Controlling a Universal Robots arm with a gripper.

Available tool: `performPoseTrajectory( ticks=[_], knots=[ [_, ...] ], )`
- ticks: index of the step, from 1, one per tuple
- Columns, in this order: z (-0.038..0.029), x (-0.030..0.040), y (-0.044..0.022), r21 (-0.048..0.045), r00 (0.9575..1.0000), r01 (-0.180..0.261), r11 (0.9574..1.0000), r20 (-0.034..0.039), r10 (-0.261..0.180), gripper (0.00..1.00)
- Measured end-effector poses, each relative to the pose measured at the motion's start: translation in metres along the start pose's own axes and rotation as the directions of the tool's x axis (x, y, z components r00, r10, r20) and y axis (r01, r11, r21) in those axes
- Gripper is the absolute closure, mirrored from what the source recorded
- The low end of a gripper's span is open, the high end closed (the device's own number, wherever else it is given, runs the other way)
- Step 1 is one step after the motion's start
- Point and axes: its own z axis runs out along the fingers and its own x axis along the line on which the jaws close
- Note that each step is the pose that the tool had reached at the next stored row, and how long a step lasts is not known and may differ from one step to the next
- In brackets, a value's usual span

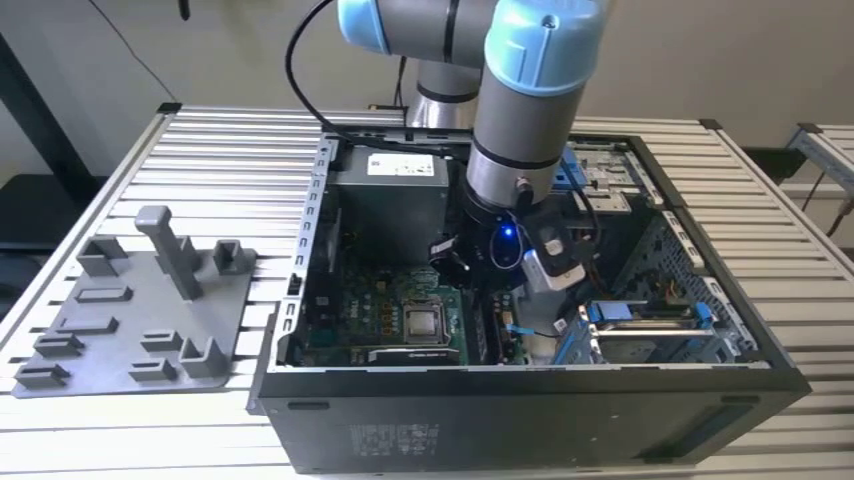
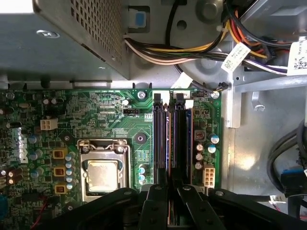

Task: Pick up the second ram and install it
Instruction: 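Insert the second ram into the second slot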

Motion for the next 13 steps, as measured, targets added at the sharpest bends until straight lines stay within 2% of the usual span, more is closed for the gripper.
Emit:
performPoseTrajectory(
  ticks=[6,13],
  knots=[
    [0.0014,0.0002,0.0,-0.0017,1.0,0.005,1.0,0.0,-0.005,0.86],
    [0.0025,0.0003,0.002,-0.002,0.9995,0.031,0.9995,0.0004,-0.031,0.86]
  ],
)
